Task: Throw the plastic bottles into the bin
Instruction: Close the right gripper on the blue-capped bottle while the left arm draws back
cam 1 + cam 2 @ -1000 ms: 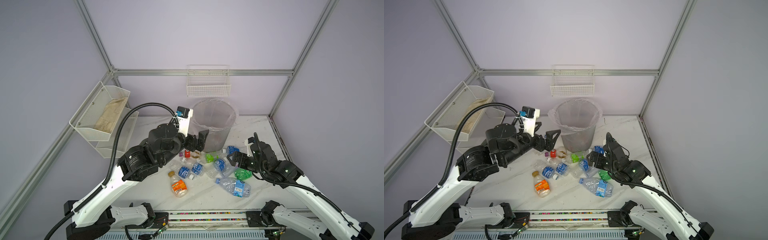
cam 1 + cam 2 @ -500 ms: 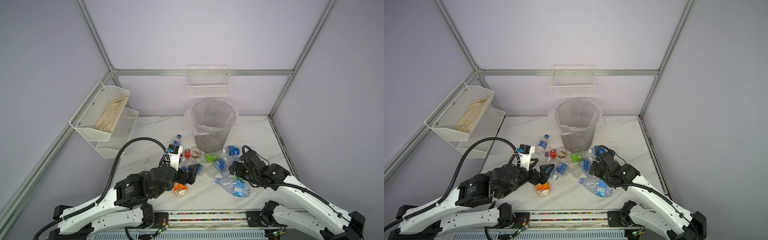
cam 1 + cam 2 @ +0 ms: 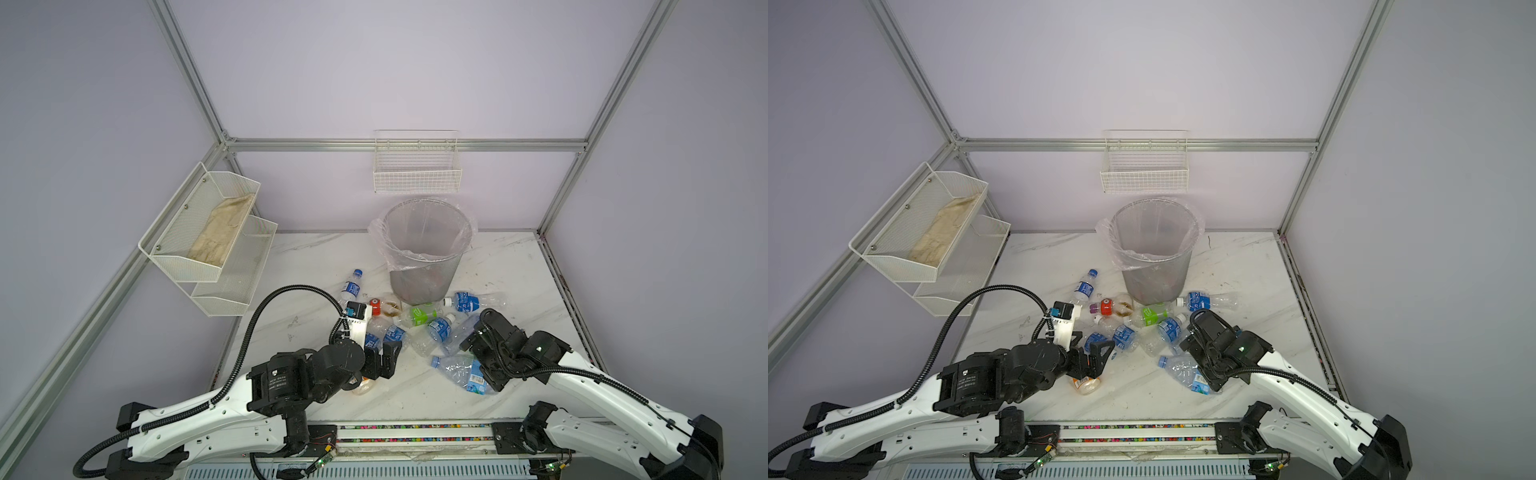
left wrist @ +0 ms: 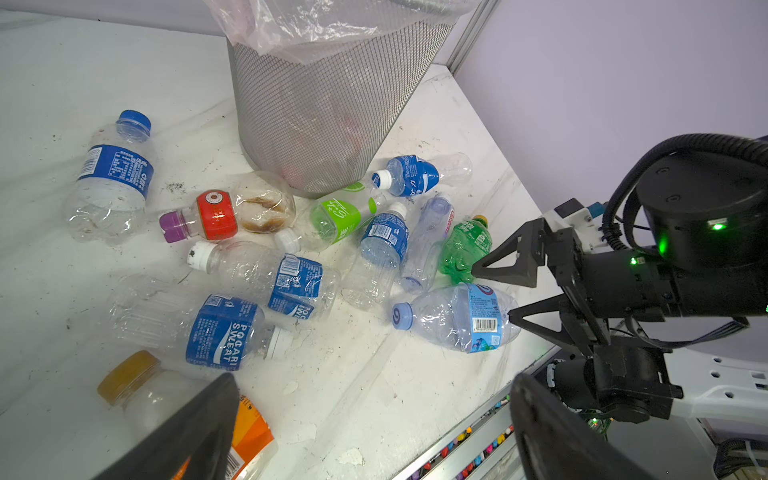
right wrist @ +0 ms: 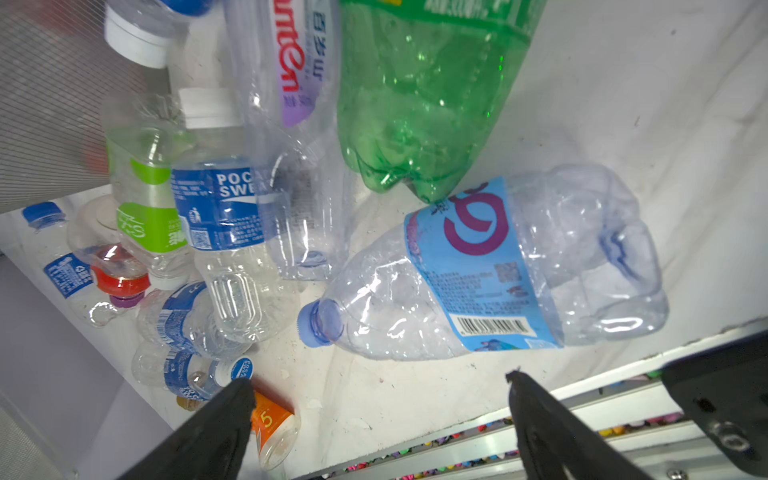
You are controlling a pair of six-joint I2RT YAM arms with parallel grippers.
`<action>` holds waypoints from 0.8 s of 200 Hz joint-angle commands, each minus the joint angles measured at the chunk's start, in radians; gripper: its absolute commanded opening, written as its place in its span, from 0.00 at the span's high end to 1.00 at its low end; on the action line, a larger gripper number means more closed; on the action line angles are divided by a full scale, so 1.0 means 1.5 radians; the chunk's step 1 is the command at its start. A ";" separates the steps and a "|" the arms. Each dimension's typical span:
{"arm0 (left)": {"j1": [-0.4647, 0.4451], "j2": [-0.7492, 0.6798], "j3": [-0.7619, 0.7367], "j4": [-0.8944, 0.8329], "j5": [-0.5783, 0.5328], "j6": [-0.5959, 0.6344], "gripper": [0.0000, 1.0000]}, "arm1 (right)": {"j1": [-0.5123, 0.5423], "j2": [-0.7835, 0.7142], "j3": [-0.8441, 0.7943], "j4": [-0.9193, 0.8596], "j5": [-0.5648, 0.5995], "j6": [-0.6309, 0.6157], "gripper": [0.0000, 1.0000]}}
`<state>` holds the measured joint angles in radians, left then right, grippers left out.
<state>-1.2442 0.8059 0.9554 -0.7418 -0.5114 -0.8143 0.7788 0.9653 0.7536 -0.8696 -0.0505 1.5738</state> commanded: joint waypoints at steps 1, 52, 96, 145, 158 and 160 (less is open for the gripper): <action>-0.002 0.000 -0.016 0.012 -0.021 -0.014 0.00 | 0.043 -0.028 -0.044 -0.015 -0.038 0.249 0.03; -0.002 -0.027 -0.026 0.012 -0.021 -0.010 0.00 | 0.057 -0.067 -0.090 0.004 0.010 0.357 0.03; -0.004 -0.039 -0.032 0.007 -0.025 -0.008 0.00 | 0.057 -0.048 -0.130 0.093 0.002 0.379 0.03; -0.003 -0.041 -0.038 0.004 -0.028 -0.005 0.00 | 0.057 -0.028 -0.130 0.115 0.049 0.419 0.02; -0.003 -0.043 -0.037 0.001 -0.028 -0.004 0.00 | 0.057 -0.014 -0.133 0.118 0.051 0.423 0.03; -0.004 -0.043 -0.038 0.001 -0.028 -0.003 0.00 | 0.057 -0.014 -0.134 0.120 0.052 0.424 0.03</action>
<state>-1.2457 0.7528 0.9337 -0.7437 -0.5297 -0.8200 0.8593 0.9176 0.5625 -0.7074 0.0235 1.8492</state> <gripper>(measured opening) 0.998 0.975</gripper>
